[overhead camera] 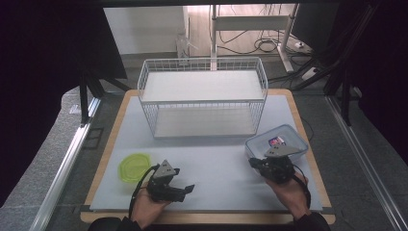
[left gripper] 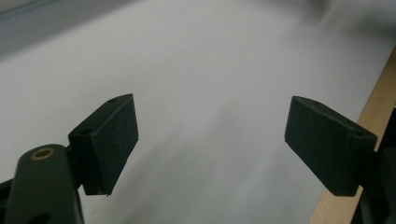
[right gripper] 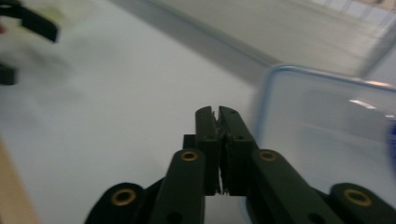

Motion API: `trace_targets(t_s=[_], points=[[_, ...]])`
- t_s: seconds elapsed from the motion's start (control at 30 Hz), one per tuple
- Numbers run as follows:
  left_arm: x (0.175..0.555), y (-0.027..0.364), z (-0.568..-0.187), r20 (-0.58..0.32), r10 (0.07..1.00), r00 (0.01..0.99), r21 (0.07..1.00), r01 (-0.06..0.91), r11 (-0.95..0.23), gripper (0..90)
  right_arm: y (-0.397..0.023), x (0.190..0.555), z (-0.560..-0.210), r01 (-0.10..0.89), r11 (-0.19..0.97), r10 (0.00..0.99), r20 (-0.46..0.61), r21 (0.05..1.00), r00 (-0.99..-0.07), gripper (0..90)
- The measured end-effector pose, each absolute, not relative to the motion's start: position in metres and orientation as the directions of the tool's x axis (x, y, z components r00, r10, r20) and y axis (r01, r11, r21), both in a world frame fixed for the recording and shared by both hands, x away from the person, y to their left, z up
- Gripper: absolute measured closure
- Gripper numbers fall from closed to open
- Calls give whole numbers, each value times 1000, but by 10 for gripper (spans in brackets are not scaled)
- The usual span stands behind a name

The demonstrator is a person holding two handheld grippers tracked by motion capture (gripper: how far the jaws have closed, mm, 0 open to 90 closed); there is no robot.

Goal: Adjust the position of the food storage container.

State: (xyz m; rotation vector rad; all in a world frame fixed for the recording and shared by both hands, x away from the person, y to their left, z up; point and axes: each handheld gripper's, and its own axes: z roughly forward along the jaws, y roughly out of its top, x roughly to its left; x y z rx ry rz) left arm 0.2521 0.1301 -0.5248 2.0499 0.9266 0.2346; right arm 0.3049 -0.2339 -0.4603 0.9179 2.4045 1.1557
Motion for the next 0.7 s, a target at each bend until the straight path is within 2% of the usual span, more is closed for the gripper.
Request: trace_targets(t_s=[0.3,0.33,0.4,0.7], points=[[250,123,-530,-144,675,724,748,526,-405,168,-281,340,-454,421,399,796,-79,814,-601,900],[250,123,-531,-142,677,722,747,526,-405,168,-296,348,-452,439,358,838,-76,824,-540,900],[250,124,-532,-142,679,720,746,529,-405,164,-308,354,-452,451,333,861,-72,828,-504,900],[250,121,-536,-136,675,726,736,530,-422,161,-353,372,-446,457,345,906,-163,820,-391,900]])
